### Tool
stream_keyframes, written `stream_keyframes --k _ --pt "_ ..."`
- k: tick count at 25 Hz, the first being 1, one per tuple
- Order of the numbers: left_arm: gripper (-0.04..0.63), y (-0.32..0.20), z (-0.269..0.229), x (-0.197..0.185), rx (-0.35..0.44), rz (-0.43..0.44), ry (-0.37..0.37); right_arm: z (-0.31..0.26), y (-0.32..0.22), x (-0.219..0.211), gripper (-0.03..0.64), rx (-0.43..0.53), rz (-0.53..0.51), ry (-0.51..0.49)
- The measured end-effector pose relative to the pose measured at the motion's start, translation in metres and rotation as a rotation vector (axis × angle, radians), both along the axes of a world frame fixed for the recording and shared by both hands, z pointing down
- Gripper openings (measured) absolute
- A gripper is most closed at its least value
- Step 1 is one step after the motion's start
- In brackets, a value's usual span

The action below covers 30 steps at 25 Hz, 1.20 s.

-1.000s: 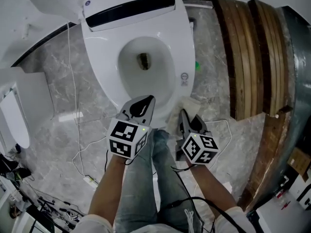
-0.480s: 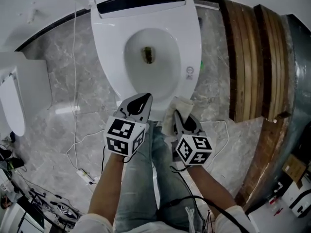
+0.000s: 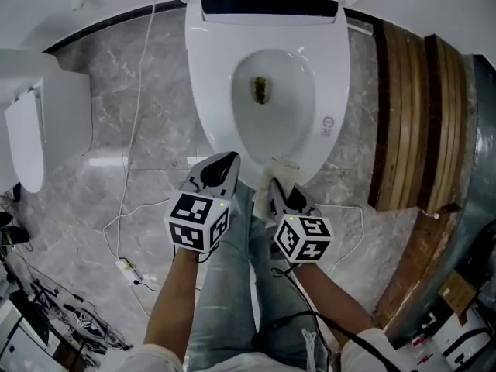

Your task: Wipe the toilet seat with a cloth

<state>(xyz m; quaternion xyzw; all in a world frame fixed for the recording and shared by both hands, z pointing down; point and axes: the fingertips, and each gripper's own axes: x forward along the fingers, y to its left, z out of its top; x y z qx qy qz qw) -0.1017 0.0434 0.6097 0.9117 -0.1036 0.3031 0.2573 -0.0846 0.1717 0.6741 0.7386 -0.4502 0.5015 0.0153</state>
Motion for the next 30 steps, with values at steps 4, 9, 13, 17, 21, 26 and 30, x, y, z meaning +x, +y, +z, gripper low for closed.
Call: stream_keyframes --k 4,9,13,17,21,26,30 --pt "0.011 -0.019 -0.001 -0.016 0.001 -0.057 0.0 0.001 -0.023 -0.01 0.1 -0.008 -0.045 -0.009" --pt "0.011 -0.041 0.0 -0.032 -0.009 -0.105 0.016 0.003 -0.046 -0.009 0.101 -0.025 -0.044 -0.011" --pt "0.011 -0.058 0.004 -0.042 -0.03 -0.154 0.026 0.001 -0.068 -0.006 0.101 -0.025 -0.027 -0.023" --pt "0.011 -0.072 0.009 -0.046 -0.045 -0.191 0.017 0.0 -0.096 -0.001 0.1 -0.021 -0.026 -0.017" --pt "0.011 -0.088 0.01 -0.046 -0.051 -0.206 0.009 -0.001 -0.121 0.001 0.1 -0.017 -0.038 -0.02" --pt "0.011 -0.11 0.008 -0.038 -0.046 -0.218 0.004 -0.002 -0.143 0.009 0.101 -0.006 -0.043 -0.025" --pt "0.011 -0.123 0.007 -0.029 -0.044 -0.215 0.001 -0.003 -0.158 0.014 0.1 0.007 -0.011 -0.036"
